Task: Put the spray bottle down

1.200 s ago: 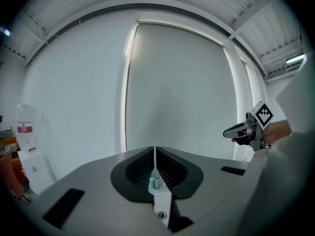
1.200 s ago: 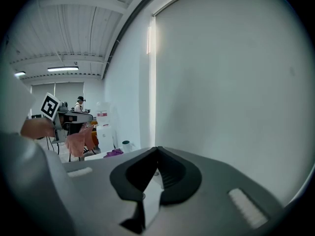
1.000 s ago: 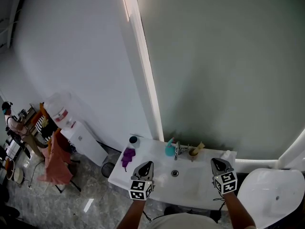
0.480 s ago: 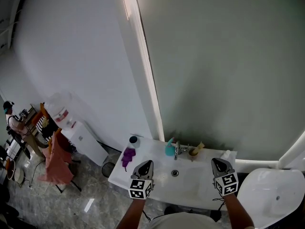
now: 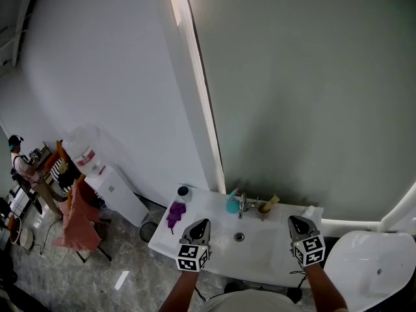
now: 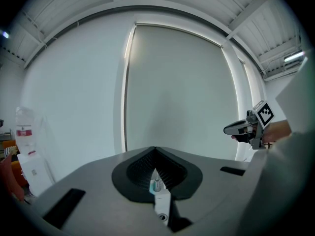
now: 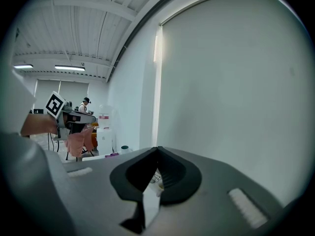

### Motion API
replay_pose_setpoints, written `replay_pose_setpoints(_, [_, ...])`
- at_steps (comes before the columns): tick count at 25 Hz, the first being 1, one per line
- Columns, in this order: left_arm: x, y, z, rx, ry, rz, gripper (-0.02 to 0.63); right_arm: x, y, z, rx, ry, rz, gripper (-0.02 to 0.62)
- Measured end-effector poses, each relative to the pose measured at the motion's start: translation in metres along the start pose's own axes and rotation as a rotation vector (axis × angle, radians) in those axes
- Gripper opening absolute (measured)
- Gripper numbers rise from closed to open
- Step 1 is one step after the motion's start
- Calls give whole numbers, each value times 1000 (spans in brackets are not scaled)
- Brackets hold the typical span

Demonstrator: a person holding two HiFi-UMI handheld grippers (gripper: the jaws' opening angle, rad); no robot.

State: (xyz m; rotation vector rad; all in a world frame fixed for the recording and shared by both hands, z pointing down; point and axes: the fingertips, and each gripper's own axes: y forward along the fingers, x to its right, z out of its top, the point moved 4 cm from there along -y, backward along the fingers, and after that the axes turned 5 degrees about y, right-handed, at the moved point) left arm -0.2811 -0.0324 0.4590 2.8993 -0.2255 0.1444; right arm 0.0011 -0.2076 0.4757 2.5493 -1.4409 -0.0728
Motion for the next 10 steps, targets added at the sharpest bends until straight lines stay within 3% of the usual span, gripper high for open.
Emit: replay_pose_setpoints(10, [8, 6, -4, -1, -12, -2, 6, 7, 0, -5, 0, 2, 6, 11])
